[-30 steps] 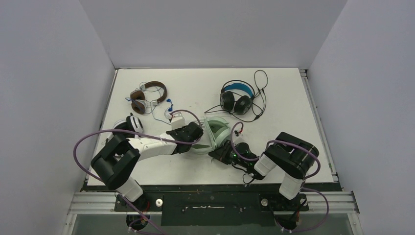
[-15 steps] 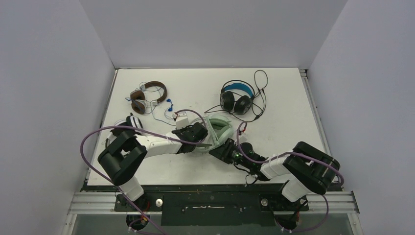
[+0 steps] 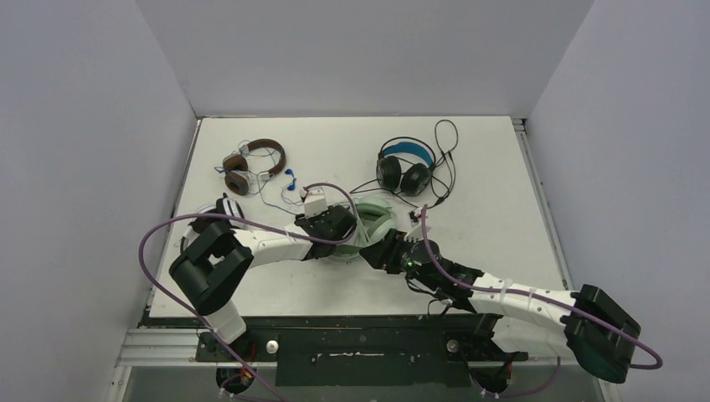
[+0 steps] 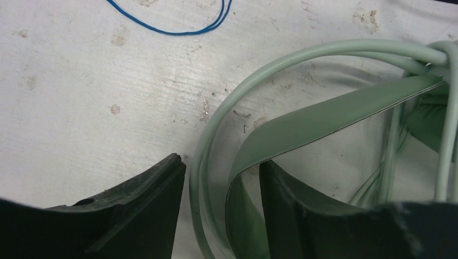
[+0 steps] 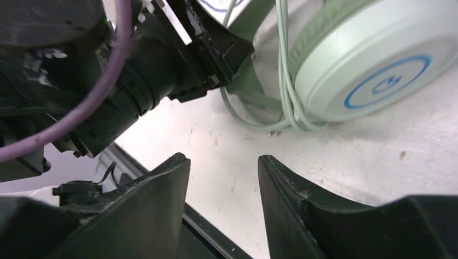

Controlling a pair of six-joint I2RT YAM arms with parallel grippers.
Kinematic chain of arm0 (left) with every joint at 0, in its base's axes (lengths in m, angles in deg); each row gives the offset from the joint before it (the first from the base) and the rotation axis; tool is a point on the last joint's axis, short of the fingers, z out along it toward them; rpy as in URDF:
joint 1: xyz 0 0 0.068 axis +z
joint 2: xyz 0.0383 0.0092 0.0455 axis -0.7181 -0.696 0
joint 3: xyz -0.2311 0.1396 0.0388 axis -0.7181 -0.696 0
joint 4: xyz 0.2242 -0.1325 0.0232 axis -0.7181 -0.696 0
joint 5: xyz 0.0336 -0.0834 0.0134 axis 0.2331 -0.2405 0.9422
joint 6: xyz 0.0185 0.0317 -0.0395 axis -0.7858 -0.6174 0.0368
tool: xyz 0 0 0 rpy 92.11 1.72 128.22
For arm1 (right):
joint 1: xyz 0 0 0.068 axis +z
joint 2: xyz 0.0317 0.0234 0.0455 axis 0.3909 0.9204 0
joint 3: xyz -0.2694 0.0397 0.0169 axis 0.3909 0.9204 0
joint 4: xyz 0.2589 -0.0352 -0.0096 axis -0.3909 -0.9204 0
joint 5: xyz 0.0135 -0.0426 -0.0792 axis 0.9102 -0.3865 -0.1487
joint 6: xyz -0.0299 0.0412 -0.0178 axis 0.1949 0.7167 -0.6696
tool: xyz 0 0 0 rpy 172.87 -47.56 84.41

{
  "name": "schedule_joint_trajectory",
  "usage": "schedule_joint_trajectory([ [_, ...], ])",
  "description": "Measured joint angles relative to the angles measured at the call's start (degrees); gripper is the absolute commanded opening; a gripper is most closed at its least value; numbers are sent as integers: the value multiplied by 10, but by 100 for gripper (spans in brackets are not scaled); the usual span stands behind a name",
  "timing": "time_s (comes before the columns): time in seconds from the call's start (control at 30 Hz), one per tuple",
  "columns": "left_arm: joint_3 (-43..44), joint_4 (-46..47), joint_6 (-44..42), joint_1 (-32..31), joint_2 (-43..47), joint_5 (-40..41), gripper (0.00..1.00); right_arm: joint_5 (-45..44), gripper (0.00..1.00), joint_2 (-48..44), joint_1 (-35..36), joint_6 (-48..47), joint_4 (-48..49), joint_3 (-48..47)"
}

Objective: Wrap the headphones
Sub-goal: Place the headphones at the center of the board, then pick up the headphones from the corner of the board.

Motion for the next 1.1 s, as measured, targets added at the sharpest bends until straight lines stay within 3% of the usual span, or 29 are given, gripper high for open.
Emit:
schedule_joint_trajectory([
  [0.17,0,-1,-23,6,35,-5,66,-49,65,-28,2,-76,-122,-84],
  [0.23,0,-4,-35,7,62,-8,73,-63,77,-15,-6,-121,-177,-139],
  [0.3,0,-7,-48,9,94,-12,84,-68,96,4,-22,-164,-219,-195],
  [0.33,0,-8,-55,9,107,-15,91,-68,99,14,-36,-185,-234,-222],
  [0.43,0,-12,-81,15,158,-32,96,-54,100,35,-96,-240,-271,-279],
  [0.73,-38,-13,-146,75,280,-143,95,22,100,106,-223,-316,-348,-333],
  [1.1,-50,-15,-191,179,290,-276,97,131,100,127,-288,-322,-366,-327],
])
